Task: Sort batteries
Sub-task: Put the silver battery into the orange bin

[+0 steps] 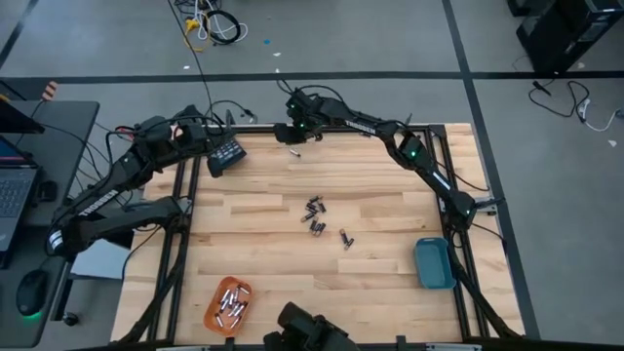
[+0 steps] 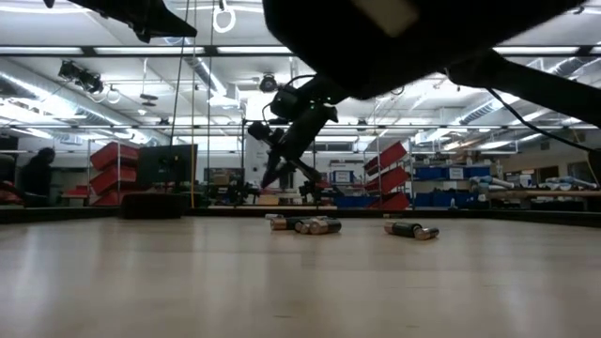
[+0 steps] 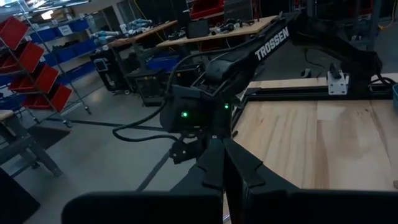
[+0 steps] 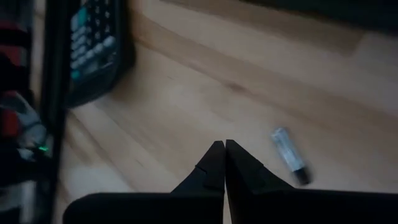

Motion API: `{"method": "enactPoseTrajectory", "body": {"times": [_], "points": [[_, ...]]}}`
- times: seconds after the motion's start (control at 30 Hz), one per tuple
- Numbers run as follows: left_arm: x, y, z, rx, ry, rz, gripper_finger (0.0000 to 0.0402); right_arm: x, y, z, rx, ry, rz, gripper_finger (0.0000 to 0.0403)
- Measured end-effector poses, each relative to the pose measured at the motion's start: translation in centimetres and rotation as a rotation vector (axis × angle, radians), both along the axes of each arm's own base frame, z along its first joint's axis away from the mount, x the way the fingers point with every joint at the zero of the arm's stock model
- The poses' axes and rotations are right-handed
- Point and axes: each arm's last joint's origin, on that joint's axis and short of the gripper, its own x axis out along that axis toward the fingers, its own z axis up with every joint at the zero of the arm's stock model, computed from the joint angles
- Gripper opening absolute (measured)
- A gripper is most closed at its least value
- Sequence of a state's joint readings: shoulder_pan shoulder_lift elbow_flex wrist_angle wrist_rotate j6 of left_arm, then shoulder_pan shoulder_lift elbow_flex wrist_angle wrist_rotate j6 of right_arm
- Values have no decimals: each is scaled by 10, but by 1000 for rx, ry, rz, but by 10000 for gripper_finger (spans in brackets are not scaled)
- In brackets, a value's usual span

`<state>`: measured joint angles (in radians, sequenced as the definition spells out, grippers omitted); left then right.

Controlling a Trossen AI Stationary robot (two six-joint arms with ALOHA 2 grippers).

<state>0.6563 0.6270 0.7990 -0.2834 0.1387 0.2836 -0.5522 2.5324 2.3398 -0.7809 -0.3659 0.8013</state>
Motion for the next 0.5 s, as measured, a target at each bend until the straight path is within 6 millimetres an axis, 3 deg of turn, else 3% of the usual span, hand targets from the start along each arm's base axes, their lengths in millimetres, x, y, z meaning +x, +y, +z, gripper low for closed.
{"method": "enactPoseTrajectory", "body": {"times": [0.13, 0.5], "points": [[0, 0, 0, -4, -3, 1, 1, 0, 4, -4, 207, -37, -13, 1], [0, 0, 0, -7, -3, 1, 2, -32, -27, -12, 451, 84, -295, 2]]}}
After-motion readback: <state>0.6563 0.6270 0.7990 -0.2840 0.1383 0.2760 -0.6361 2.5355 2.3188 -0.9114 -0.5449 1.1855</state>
